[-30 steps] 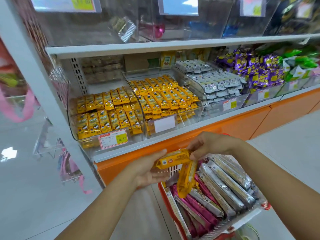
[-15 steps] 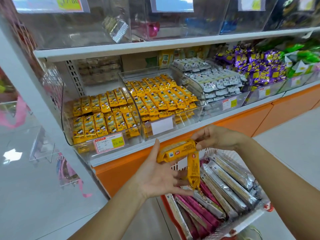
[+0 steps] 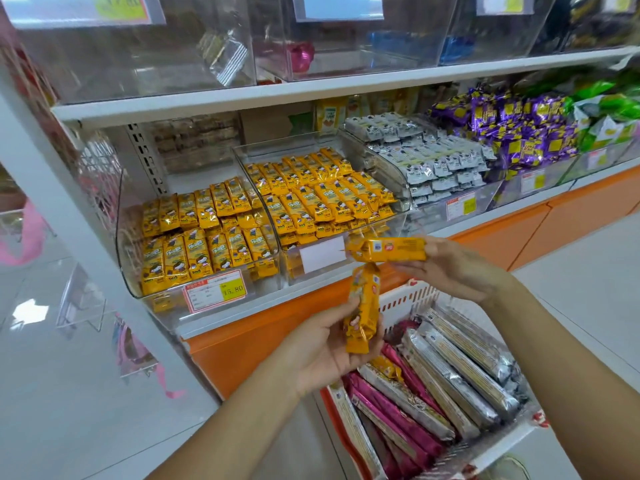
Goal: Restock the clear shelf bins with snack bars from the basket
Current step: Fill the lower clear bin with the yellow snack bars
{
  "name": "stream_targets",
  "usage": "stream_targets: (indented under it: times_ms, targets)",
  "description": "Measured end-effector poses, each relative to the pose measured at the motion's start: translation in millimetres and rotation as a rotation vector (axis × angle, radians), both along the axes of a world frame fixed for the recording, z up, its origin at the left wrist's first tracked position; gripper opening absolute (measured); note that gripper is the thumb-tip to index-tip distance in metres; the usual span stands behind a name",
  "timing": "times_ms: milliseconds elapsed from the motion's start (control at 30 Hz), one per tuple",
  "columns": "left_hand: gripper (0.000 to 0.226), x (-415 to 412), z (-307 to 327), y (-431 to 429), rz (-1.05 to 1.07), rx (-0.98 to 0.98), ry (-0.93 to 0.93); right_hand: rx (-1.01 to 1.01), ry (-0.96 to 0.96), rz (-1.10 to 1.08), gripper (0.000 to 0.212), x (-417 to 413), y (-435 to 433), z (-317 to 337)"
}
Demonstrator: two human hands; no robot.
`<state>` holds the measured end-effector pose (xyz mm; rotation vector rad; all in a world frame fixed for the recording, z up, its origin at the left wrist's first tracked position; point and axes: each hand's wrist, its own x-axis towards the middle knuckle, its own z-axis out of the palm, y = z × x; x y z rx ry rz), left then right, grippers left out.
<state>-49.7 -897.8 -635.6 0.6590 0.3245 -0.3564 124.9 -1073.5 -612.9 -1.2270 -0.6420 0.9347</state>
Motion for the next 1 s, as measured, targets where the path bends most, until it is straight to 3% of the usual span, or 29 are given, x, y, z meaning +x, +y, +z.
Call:
stream_targets:
  times_ms: [100, 200, 300, 400, 567, 667, 867, 1000]
  targets:
    - [0.033, -1.6, 1.7, 10.6, 0.083, 0.178, -0.043, -0.015, 0.025, -0.094, 0.073, -4.5, -5.3, 10.7]
    - [0.037, -7.1, 0.4, 16.0, 0.128, 0.277, -0.082, -0.149, -0.130, -0.124, 0.022, -16.4, -2.3, 23.2]
    - [0.040, -14.1, 0.1, 17.9, 0.188, 0.329, -0.090, -0.111, -0.182, -0.144, 0.010, -22.4, 0.5, 35.7]
    - [0.036, -21.1, 5.3, 21.5, 0.245, 0.341, -0.097, -0.055, -0.139, -0.240, 0.011, -24.3, 7.9, 42.8]
    - [0.047, -29.7, 12.8, 25.1, 0.205, 0.391, -0.155, -0.498, -0.446, -0.243, 0.033, -49.7, 44.8, 37.0]
    - [0.048, -31.9, 13.7, 20.0, 0.169, 0.373, -0.156, -0.608, -0.553, -0.319, 0.046, -70.5, 69.7, 31.7]
    - [0.048, -33.1, 16.5, 25.1, 0.223, 0.305, -0.120, -0.538, -0.634, -0.422, 0.053, -85.5, 90.7, 27.2]
    - [0.050, -35.3, 20.2, 30.7, 0.179, 0.456, -0.124, -0.462, -0.695, -0.517, 0.054, -90.4, 97.2, 24.2]
